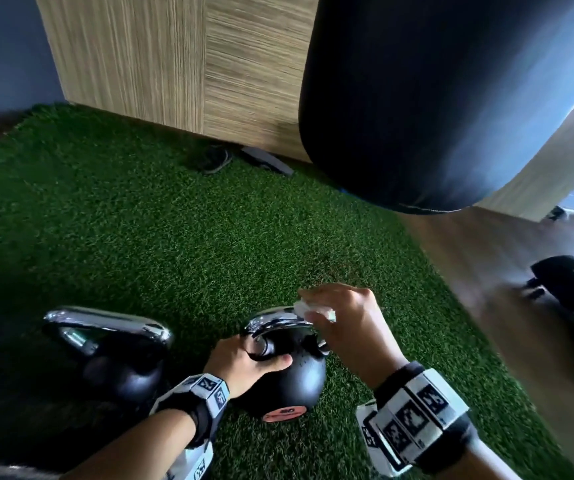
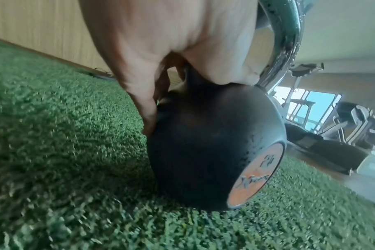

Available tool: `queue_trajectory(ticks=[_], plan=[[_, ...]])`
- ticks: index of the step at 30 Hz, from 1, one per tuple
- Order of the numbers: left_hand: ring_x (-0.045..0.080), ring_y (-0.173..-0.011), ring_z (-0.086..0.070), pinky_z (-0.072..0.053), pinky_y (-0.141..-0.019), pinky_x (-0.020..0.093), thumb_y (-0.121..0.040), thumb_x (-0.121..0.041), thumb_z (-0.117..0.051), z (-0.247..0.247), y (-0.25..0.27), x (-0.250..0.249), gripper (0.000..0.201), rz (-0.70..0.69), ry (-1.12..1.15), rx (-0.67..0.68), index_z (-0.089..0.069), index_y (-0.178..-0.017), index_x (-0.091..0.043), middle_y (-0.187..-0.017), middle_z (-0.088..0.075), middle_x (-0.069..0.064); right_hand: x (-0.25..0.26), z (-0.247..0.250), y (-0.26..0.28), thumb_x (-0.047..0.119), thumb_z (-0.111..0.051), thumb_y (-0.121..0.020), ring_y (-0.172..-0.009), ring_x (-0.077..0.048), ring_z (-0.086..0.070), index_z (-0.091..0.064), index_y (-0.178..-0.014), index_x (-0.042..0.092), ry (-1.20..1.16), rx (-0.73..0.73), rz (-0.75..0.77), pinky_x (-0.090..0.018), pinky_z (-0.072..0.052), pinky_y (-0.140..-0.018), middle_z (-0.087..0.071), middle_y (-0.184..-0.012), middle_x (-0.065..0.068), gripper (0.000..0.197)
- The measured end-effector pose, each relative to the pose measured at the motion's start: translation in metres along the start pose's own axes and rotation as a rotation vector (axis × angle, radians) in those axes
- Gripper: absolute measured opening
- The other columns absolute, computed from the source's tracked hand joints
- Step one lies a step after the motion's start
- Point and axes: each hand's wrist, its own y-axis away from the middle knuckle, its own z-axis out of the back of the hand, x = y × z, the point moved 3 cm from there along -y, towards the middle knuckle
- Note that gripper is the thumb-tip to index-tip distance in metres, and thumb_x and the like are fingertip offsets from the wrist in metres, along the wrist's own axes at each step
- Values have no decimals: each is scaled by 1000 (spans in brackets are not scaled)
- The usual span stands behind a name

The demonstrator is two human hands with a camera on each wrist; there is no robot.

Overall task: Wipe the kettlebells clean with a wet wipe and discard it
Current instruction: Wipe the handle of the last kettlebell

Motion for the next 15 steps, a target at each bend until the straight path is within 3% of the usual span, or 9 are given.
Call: queue_trajectory(ticks=[5,7,8,10,11,12,14,15], plan=[[-5,-77,-66,-42,-58,3,-49,-105,-41,-8,-3,6,54,2,42,-46,-63,-73,-62,-79,-66,-40,-11,-7,-3,2,-73,-84,-94,-7,-70,-79,-98,11,67,68,117,-18,-55,-87,-75,-107,-1,18],[-6,-74,-64,-43,-61,7,-49,-104,-44,-9,-3,7,61,15,68,-57,-64,-80,-55,-74,-64,-39,-26,-3,0,0,-74,-82,-94,-4,-70,-79,-97,14,26,36,86,-12,-53,-87,-75,-107,2,21],[-6,-79,-64,-46,-65,10,-48,-103,-47,-10,-3,7,68,14,81,-62,-61,-90,-52,-81,-65,-37,-35,0,3,-1,-74,-81,-91,-2,-70,-79,-94,16,2,17,73,-9,-53,-84,-76,-104,4,22],[-5,-92,-61,-47,-75,14,-47,-100,-53,-12,-2,7,79,18,100,-75,-48,-108,-50,-97,-63,-34,-50,3,7,-3,-72,-80,-80,-9,-71,-73,-86,11,-28,-12,88,-24,-59,-74,-76,-91,-2,15],[-7,-93,-61,-47,-79,13,-45,-100,-55,-12,0,8,79,25,110,-77,-46,-109,-54,-99,-63,-35,-53,3,10,-3,-71,-79,-77,-13,-70,-69,-85,7,-35,-30,104,-33,-59,-69,-74,-87,-5,12],[-11,-92,-62,-47,-82,12,-42,-100,-57,-13,1,9,75,30,127,-85,-47,-107,-62,-97,-64,-37,-55,2,12,-4,-71,-77,-77,-14,-69,-69,-84,6,-40,-51,128,-34,-58,-68,-73,-86,-4,12],[-15,-94,-63,-46,-90,11,-39,-99,-60,-15,2,10,65,34,158,-107,-47,-99,-77,-96,-66,-40,-55,-1,16,-9,-72,-75,-84,-6,-69,-75,-85,11,-67,-104,180,-18,-56,-76,-76,-92,5,23],[-12,-97,-64,-47,-96,16,-40,-97,-63,-15,1,11,67,33,174,-115,-48,-102,-76,-97,-68,-35,-55,-2,19,-9,-73,-75,-89,1,-68,-78,-88,15,-89,-129,190,-8,-52,-82,-76,-96,9,28]])
